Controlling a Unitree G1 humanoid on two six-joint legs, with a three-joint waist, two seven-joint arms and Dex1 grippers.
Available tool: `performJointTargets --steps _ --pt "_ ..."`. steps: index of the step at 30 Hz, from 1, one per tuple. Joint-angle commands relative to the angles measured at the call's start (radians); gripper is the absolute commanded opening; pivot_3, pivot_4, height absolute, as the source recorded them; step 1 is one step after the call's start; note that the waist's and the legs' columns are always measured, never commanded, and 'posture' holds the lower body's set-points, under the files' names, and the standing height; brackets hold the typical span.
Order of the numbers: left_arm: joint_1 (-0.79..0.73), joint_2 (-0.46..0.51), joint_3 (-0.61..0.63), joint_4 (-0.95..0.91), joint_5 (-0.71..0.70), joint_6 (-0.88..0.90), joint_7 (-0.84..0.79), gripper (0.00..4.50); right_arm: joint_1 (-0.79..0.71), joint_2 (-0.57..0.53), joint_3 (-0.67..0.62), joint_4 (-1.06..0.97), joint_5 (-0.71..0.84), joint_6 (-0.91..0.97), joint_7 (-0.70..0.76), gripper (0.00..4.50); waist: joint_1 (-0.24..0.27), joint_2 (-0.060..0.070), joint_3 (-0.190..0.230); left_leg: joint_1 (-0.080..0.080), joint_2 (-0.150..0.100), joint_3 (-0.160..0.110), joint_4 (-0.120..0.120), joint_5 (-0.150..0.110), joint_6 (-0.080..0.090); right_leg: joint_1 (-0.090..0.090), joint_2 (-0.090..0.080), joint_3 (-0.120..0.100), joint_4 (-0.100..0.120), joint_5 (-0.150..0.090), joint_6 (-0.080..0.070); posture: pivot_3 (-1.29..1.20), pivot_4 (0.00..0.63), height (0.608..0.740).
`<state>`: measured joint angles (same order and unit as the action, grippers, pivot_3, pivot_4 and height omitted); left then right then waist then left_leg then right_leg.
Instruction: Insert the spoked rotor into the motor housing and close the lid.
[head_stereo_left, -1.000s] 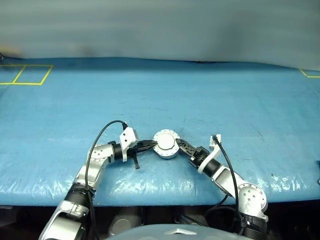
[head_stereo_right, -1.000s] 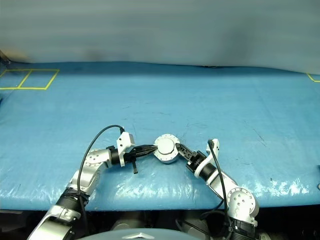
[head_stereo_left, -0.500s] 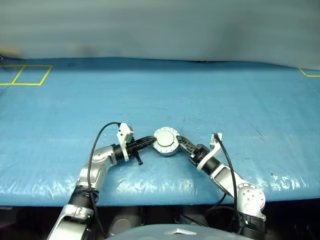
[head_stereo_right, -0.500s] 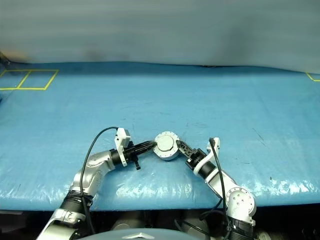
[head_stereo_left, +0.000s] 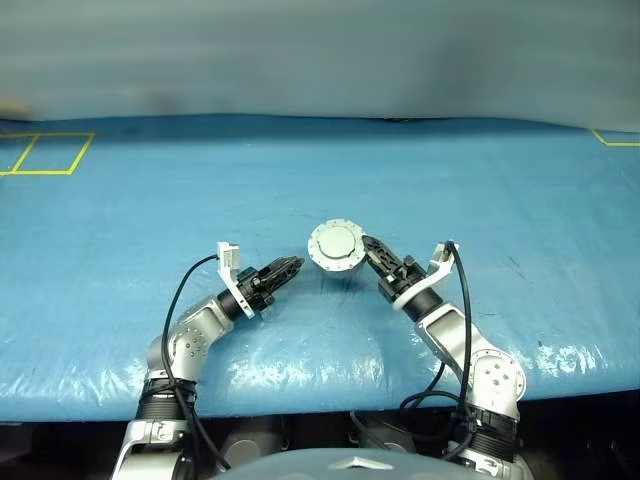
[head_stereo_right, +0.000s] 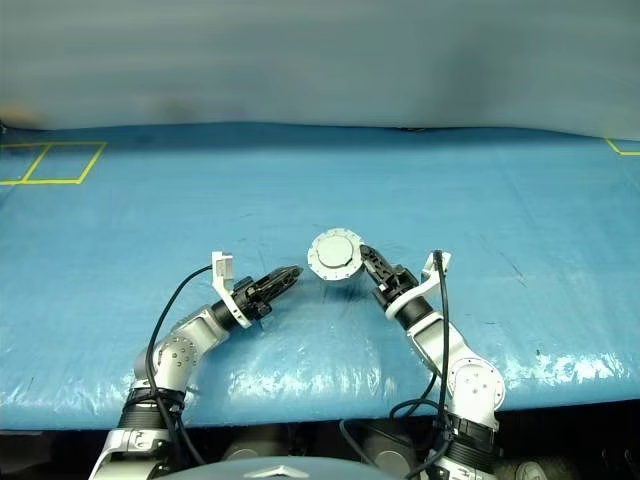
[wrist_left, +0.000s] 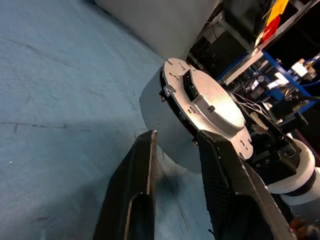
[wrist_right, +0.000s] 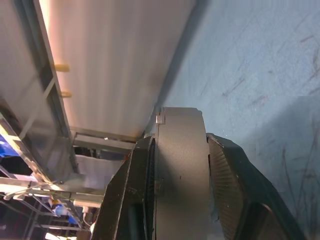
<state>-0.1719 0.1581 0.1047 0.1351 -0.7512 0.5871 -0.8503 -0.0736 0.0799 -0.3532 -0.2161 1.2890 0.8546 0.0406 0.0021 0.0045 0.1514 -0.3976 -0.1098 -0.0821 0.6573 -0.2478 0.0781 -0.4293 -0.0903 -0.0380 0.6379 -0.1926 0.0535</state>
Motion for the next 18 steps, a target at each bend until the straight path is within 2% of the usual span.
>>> performJointTargets --steps 1,5,6,18 --pt "-0.018 -0.011 0.047 -0.018 -0.096 0.084 0.006 2.95 -0.039 0.023 0.023 -0.071 0.085 -0.033 0.002 1.22 -0.002 0.0 0.0 0.0 0.0 0.0 0.0 0.0 0.0 0.0 0.0 0.0 0.0 0.0 0.0 0.0 0.15 0.74" --pt "-0.042 -0.026 0.099 0.008 -0.21 0.215 0.031 4.31 -0.045 0.017 0.063 -0.082 0.112 -0.029 -0.007 1.22 -0.008 0.0 0.0 0.0 0.0 0.0 0.0 0.0 0.0 0.0 0.0 0.0 0.0 0.001 -0.002 0.0 0.15 0.74" --pt "-0.047 -0.029 0.108 0.011 -0.23 0.241 0.034 4.48 -0.045 0.014 0.07 -0.083 0.116 -0.03 -0.007 1.22 -0.01 0.0 0.0 0.0 0.0 0.0 0.0 0.0 0.0 0.0 0.0 0.001 0.0 0.001 -0.002 0.0 0.15 0.74" --pt "-0.096 -0.081 0.137 0.055 -0.296 0.339 0.071 4.48 -0.011 -0.009 0.185 -0.113 0.13 -0.009 0.003 1.22 -0.011 0.0 0.0 0.0 0.0 0.0 0.0 0.0 -0.001 0.0 0.001 0.001 0.0 0.001 -0.002 0.0 0.15 0.74"
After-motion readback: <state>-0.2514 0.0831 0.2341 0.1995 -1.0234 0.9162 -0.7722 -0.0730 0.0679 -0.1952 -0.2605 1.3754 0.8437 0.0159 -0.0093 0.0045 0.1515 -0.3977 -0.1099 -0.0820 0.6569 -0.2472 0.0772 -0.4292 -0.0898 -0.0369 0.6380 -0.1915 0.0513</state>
